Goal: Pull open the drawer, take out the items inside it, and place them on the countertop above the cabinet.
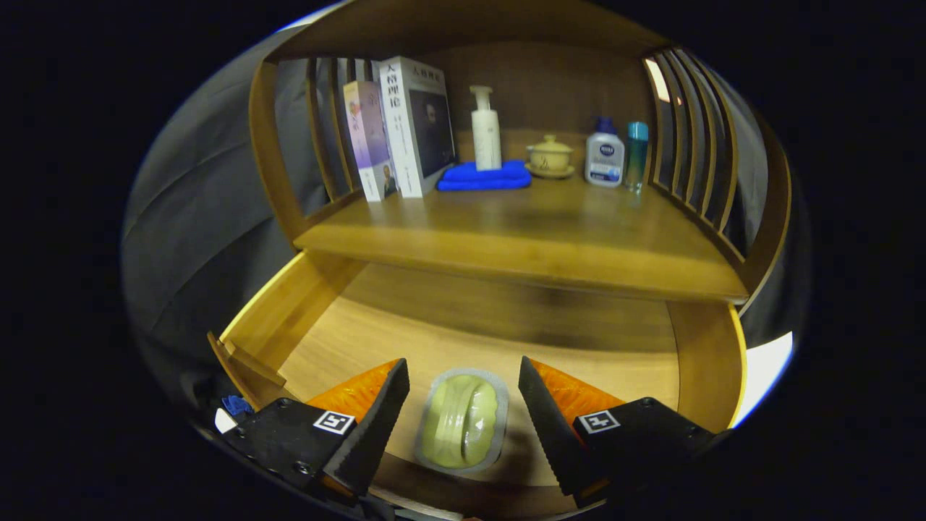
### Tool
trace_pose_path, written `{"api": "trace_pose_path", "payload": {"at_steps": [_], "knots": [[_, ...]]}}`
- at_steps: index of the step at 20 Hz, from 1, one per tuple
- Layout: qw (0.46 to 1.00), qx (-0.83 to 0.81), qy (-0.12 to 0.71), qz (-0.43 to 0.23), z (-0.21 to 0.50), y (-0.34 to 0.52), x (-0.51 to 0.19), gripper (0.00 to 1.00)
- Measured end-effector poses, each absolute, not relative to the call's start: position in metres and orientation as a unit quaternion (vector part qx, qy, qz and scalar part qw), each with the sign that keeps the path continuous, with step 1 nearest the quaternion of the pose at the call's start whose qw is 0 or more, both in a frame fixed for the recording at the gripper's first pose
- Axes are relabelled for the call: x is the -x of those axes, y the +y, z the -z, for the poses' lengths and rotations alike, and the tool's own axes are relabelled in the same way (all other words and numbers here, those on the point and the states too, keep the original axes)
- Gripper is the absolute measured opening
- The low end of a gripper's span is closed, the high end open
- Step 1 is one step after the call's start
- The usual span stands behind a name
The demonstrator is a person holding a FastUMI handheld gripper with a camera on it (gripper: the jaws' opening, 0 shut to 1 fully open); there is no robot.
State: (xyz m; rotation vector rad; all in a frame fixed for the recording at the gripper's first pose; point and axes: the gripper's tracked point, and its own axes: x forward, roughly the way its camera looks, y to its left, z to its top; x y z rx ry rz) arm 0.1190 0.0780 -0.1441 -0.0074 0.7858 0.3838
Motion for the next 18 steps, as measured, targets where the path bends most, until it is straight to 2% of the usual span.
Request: {"api": "trace_pose_path", "payload": {"at_steps": [7, 12, 15, 17, 18], "knots": [[0.87, -0.013, 0.46, -0.179, 0.169, 0.072, -0.119, 0.94], [0.861, 0.002, 0.474, -0.184, 0.182, 0.073, -0.113, 0.79], [0.861, 0.004, 0.472, -0.187, 0.183, 0.076, -0.112, 0.51], [0.868, 0.001, 0.457, -0.196, 0.182, 0.081, -0.114, 0.5], [0.871, 0.007, 0.453, -0.192, 0.181, 0.077, -0.112, 0.41]]}}
